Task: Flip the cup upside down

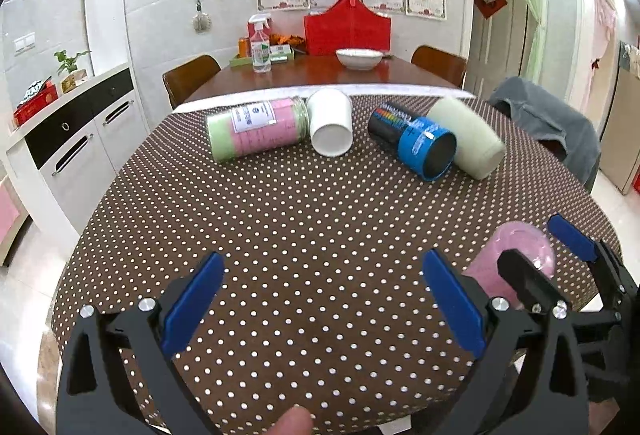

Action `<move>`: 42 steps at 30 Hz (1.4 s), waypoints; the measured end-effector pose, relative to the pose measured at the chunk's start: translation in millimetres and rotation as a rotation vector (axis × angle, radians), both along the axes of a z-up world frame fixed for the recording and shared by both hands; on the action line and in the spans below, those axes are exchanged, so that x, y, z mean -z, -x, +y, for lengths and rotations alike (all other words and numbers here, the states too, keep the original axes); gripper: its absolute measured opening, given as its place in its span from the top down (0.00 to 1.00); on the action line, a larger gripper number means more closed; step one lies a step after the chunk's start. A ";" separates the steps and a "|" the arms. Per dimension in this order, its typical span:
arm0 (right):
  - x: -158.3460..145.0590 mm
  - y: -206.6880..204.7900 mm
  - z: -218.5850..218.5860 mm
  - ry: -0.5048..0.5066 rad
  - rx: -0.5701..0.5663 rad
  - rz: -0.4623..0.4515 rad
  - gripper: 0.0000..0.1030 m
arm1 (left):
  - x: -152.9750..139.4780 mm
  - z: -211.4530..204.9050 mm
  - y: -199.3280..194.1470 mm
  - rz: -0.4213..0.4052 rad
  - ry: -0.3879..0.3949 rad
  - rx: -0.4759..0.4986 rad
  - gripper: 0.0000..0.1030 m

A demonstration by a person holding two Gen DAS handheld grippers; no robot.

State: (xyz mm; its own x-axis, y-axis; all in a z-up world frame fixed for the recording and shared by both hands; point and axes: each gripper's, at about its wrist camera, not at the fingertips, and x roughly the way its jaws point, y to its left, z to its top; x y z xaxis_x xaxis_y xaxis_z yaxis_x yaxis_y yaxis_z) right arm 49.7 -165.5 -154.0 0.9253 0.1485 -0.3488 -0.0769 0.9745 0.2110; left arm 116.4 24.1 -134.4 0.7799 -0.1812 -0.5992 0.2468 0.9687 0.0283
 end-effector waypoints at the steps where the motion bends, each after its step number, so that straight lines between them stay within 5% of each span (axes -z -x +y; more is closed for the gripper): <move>1: -2.6 1.3 -1.6 -0.007 -0.002 -0.003 0.06 | -3.1 1.1 3.7 -0.009 0.009 -0.001 0.05; 23: -103.4 51.7 -16.1 0.034 0.044 -0.066 0.06 | -62.8 0.9 86.6 -0.274 0.043 -0.108 0.05; 42: -127.1 78.2 -13.9 0.060 0.086 -0.078 0.06 | -92.0 5.0 132.4 -0.382 0.058 -0.155 0.05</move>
